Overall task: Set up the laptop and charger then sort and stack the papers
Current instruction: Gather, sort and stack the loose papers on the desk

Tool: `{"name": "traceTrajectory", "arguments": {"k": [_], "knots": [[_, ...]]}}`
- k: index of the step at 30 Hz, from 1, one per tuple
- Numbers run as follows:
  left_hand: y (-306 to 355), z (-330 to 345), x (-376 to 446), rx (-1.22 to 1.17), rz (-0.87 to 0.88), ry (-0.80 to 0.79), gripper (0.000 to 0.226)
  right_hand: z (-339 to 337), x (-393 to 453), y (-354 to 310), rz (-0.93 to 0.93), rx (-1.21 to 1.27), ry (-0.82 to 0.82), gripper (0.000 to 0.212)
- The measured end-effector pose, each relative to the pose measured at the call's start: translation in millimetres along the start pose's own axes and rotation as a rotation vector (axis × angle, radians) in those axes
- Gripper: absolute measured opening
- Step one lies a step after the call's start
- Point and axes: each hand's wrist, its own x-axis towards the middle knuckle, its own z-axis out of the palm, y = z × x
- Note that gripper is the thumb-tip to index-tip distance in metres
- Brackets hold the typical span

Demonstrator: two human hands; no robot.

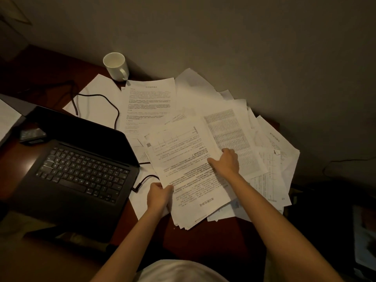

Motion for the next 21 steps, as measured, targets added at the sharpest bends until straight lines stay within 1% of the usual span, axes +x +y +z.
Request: {"name": "traceTrajectory", "arguments": {"k": [2, 3, 5, 6, 7, 9, 10, 11, 13, 15, 16, 17, 19, 21], "knots": [[-1, -1, 1, 0.022, 0.014, -0.007, 0.033, -9, 10, 0, 0.076, 0.079, -0.082, 0.072], [-1, -2, 1, 0.044, 0.028, -0.01, 0.037, -14, 12, 2, 0.09, 0.128, -0.145, 0.066], [0, -3, 3, 0.058, 0.046, -0.006, 0.04, -21, 12, 6, 0.078, 0.167, -0.282, 0.053], [-1, -4, 4, 0.025, 0.043, -0.019, 0.039, -22, 9, 9, 0.064, 0.183, -0.332, 0.051], [-1, -5, 5, -0.031, 0.042, -0.05, 0.04, -22, 7, 11, 0.052, 0.196, -0.351, 0.052], [-2, -6, 7, -0.177, 0.009, -0.126, 0.043, -19, 4, 14, 0.046, 0.244, -0.335, 0.051], [-1, -6, 8, -0.229, -0.008, -0.144, 0.042, -17, 4, 15, 0.081, 0.32, -0.364, 0.05], [-1, -8, 8, -0.261, -0.011, -0.142, 0.037, -17, 2, 15, 0.138, 0.414, -0.424, 0.048], [4, -15, 5, -0.295, -0.009, -0.131, 0.02, -21, -4, 13, 0.225, 0.471, -0.619, 0.043], [7, -23, 3, -0.324, -0.004, -0.18, 0.019, -23, -6, 18, 0.192, 0.412, -0.772, 0.047], [9, -27, 2, -0.331, 0.001, -0.219, 0.02, -24, -9, 19, 0.16, 0.411, -0.804, 0.047], [11, -30, -1, -0.33, 0.014, -0.25, 0.019, -25, -13, 20, 0.134, 0.449, -0.807, 0.046], [13, -31, -9, -0.323, 0.062, -0.272, 0.016, -26, -24, 22, 0.086, 0.55, -0.723, 0.048], [13, -29, -19, -0.315, 0.144, -0.266, 0.017, -27, -42, 20, 0.012, 0.549, -0.553, 0.05]]}}
